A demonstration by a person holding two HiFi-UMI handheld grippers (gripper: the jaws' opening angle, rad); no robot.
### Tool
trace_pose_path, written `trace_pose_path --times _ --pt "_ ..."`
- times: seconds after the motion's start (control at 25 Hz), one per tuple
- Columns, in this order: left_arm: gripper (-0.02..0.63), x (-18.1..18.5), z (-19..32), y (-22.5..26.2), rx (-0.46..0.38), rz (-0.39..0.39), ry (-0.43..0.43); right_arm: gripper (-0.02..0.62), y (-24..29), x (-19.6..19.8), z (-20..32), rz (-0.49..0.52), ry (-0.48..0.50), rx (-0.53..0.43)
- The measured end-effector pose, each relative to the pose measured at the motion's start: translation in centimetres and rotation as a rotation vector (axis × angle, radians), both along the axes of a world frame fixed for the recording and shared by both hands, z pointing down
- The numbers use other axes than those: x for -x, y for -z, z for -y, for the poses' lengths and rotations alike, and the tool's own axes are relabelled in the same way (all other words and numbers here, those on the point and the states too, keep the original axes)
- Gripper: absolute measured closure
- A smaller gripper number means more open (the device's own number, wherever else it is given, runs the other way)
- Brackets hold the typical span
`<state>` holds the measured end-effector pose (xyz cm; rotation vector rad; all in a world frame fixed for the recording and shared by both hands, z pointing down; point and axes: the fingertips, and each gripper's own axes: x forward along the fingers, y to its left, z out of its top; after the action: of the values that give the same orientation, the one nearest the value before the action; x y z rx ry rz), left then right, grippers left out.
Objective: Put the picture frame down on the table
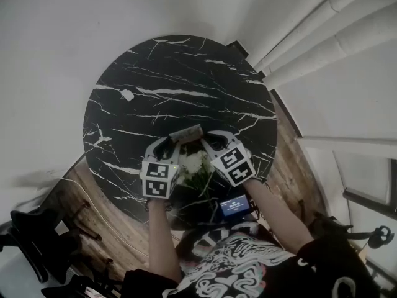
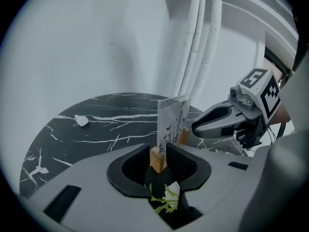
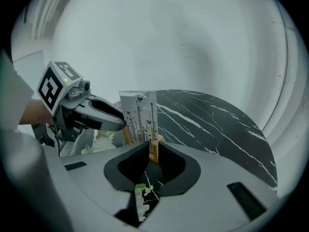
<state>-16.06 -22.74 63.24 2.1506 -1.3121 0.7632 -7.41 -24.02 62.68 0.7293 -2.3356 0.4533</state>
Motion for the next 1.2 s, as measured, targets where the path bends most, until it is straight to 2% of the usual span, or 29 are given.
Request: trace_pose_path --times 0.16,0.36,0.48,0.64,0.96,1.2 --pt "0.535 0.3 -0.1 1.3 -0.041 0.001 0.031 0.538 0.6 -0.1 -0.4 0.013 -0.001 -0.023" --pt "0.581 0.5 -0.6 2.5 -0.057 -0.026 0.059 0.548 1.1 -0.2 -1.4 0.026 0.002 -0.003" --pt "0.586 0.5 -1.2 2.9 -0.065 -0.028 0.061 0.559 1.5 -0.3 -1.8 0.024 -0.008 -0.004" --pt "0.591 0.8 -1.8 4.0 -0.111 0.006 0.065 0.569 1.9 -0.7 -2.7 -0.005 -0.014 -0.015" --pt "0.591 0.3 -3.8 5.8 -0.134 -0.022 0.065 0.571 3.9 -1.5 -4.3 -0.004 -0.051 -0.079" --pt "0.591 0.4 -5.7 7.7 -0.169 -0.013 0.073 0.571 5.6 -1.9 -6.1 -0.013 -0.077 -0.117"
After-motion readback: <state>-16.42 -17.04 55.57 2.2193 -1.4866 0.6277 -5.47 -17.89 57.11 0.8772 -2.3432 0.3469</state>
